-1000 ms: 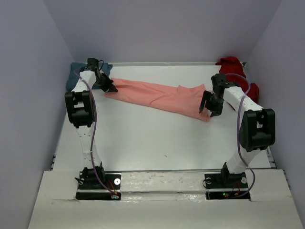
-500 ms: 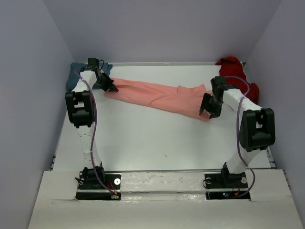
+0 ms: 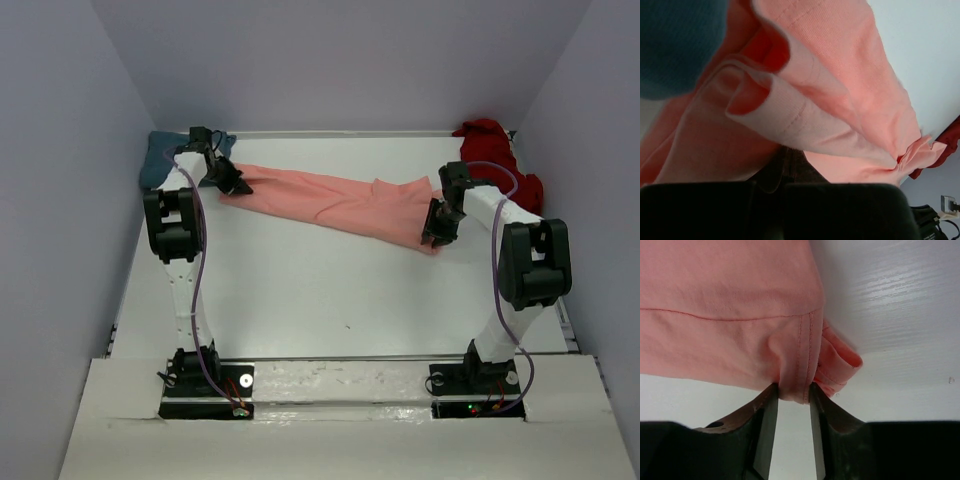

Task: Fold and stack the t-shirts
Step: Fold the tshirt

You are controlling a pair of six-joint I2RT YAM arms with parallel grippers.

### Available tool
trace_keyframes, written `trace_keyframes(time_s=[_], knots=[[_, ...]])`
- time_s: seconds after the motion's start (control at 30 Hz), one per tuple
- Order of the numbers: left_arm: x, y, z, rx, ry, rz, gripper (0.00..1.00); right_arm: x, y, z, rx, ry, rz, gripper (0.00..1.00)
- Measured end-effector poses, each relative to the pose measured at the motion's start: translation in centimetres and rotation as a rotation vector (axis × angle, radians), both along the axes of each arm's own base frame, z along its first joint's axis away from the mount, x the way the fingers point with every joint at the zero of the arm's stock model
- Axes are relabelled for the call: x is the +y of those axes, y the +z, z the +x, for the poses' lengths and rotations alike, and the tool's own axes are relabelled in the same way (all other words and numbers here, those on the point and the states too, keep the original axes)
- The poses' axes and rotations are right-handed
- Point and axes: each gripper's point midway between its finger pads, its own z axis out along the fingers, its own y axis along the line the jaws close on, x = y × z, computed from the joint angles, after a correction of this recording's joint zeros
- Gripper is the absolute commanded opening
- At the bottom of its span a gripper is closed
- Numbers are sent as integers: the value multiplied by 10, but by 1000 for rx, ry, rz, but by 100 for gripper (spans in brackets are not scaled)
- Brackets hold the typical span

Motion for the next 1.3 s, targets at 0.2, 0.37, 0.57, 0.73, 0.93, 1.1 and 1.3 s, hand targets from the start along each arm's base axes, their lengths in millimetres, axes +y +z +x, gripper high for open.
trace_keyframes(time_s=[0.2,0.37,0.57,0.73,0.93,1.1,1.3], knots=[[-5,-13,5,-5,-13,-31,0,0,3,5,-14,0,2,19],[-6,-13,6,-12,-18,-29,0,1,3,5,-16,0,2,15],[-7,-13,9,-17,-22,-34,0,0,3,5,-16,1,1,0],[-7,-15,10,-15,-22,-32,0,0,5,6,-17,1,-2,0],[-6,-16,10,-10,-18,-27,0,-3,14,15,-45,6,-22,0],[-6,-16,12,0,-16,-27,0,-9,14,16,-43,11,-54,0],[0,-15,19,4,-4,-29,0,-18,5,10,0,10,-90,0]])
